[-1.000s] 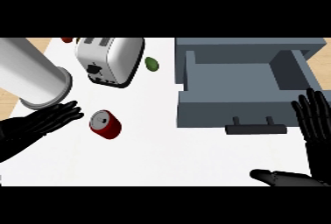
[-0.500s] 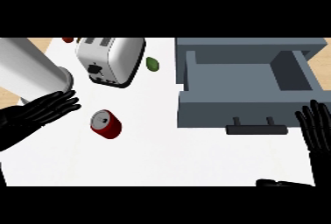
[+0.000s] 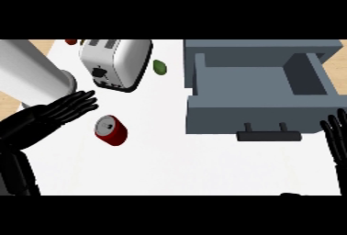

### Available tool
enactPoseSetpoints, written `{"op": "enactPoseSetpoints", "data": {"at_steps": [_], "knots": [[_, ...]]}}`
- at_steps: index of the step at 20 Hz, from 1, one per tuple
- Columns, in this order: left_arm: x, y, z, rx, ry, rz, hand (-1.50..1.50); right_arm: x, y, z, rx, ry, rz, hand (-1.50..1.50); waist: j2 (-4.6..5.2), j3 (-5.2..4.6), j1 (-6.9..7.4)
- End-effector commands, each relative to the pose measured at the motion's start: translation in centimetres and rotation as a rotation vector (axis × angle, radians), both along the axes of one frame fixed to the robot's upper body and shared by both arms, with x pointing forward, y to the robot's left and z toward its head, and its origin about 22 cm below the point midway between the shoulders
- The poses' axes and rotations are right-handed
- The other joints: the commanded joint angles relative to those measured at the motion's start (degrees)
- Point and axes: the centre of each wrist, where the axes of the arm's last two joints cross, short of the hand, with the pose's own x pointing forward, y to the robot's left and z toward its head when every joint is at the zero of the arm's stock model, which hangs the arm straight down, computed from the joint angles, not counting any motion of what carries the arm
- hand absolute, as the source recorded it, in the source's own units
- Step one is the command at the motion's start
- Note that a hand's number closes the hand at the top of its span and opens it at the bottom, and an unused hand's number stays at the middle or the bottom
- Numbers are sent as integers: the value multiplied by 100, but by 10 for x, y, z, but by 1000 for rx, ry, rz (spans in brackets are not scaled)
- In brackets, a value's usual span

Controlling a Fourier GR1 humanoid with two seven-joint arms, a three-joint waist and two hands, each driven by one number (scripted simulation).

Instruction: Pick up the can, place it into the drawer and close the drawer

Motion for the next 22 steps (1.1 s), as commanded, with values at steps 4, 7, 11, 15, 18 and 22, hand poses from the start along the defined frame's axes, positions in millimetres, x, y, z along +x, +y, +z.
{"op": "enactPoseSetpoints", "data": {"at_steps": [4, 7, 11, 15, 18, 22], "knots": [[-13, -23, -16, 16, 6, -9, -150, 22, -13, 7, -7, 4, -12, -150, -1, 2, 50], [6, -18, -34, 26, -7, 16, -150, 9, -19, -1, 1, -12, -5, -150, 4, 0, 6], [5, -17, -59, 16, 6, 42, -150, -18, -5, -4, -8, 5, -14, -150, 1, -1, -10], [24, 11, -67, 44, 5, 38, -150, -6, -7, -4, -8, 13, 5, -150, 13, -4, -30], [22, 23, -76, 31, 16, 80, -150, 0, -21, 1, 1, 5, 3, -150, 13, -4, -23], [40, 5, -95, 58, 25, 97, -150, 6, 5, 11, -8, -8, 7, -150, 24, -7, -44]]}}
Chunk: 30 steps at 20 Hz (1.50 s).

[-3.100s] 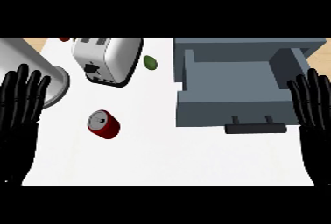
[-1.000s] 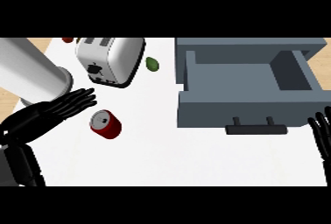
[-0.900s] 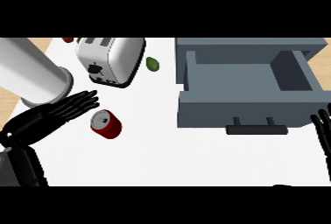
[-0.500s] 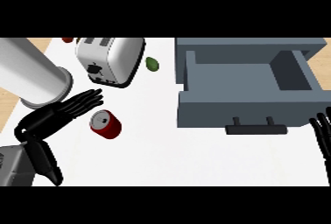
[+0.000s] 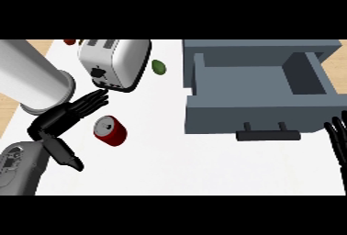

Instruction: Pick up the can, place it into the drawer and close the drawer

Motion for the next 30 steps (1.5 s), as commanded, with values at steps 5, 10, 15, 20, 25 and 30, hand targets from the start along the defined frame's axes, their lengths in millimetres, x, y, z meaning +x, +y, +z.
{"op": "enactPoseSetpoints", "data": {"at_steps": [5, 10, 15, 20, 25, 30], "knots": [[-1, 11, -34, -35, -11, -41, -150, 6, 1, -9, 5, 18, -16, -150, 6, -3, -9], [4, 12, -49, 3, -12, -23, -150, 3, 11, -4, 18, -12, 15, -150, 13, -6, -52], [14, 19, -50, -10, 16, -12, -150, 10, -12, -15, 10, -21, 19, -150, 31, -5, -88], [15, 21, -58, 24, 4, -2, -150, -2, 1, 15, -9, -16, 7, -150, 27, -13, -127], [7, 32, -72, 15, 36, 31, -150, 9, 4, -4, 14, -25, 7, -150, 55, -14, -133], [17, 21, -69, 19, 34, 12, -150, 0, -7, -3, 10, -28, 12, -150, 29, -6, -107]]}}
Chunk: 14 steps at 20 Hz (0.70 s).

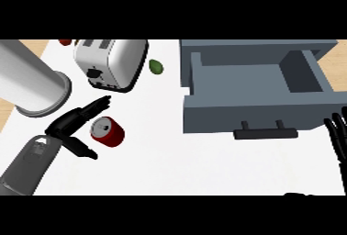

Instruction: Pick up the can, place it into the drawer and close the drawer

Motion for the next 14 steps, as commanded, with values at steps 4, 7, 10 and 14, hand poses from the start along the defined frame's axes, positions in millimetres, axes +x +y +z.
{"op": "enactPoseSetpoints", "data": {"at_steps": [4, 7, 10, 14], "knots": [[1, -22, -15, -145, 28, -123, -150, 4, -9, 3, 7, -13, 12, -150, -3, 4, 8], [14, -20, -3, -130, 23, -114, -150, 3, -5, 12, -11, -3, 0, -150, 2, 1, -14], [-2, -21, -21, -137, 17, -107, -150, 5, 13, 15, 5, 8, -1, -150, 6, -2, 29], [6, -38, -23, -143, 26, -98, -150, -9, 12, 8, -7, -16, -3, -150, 2, 1, -5]]}}
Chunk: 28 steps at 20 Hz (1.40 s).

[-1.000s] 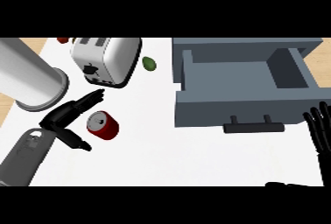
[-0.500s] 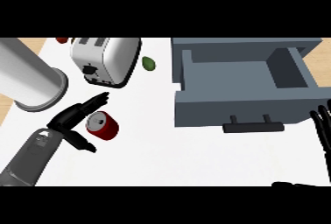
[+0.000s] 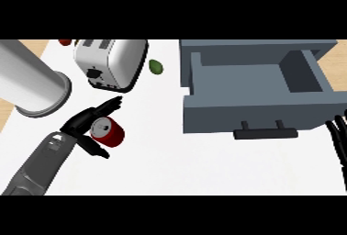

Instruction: Pick up the can, place it into the drawer and close the drawer

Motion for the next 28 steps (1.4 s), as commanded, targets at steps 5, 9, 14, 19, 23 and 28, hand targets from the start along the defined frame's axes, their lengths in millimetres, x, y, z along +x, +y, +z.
{"op": "enactPoseSetpoints", "data": {"at_steps": [5, 9, 14, 19, 23, 28], "knots": [[1, -5, -4, -134, 44, -94, -150, -2, 1, 2, -6, -8, -5, -150, -3, 1, 17], [0, -23, -10, -129, 26, -133, -150, -2, -4, -2, -7, 2, 3, -150, -11, 4, 38], [-3, -31, -16, -133, 37, -144, -150, -9, -3, 5, 3, 5, -3, -150, -19, 4, 40], [-3, -23, -13, -187, 46, -179, 150, -9, -2, 0, 32, 0, -22, -150, -18, 5, 61], [-3, -35, -14, -228, 58, -207, 150, -7, -5, 11, 11, -7, -8, -150, -29, 5, 88], [-2, -52, -14, -257, 77, -240, 150, -22, -7, 13, 19, -4, -13, -150, -56, 8, 103]]}}
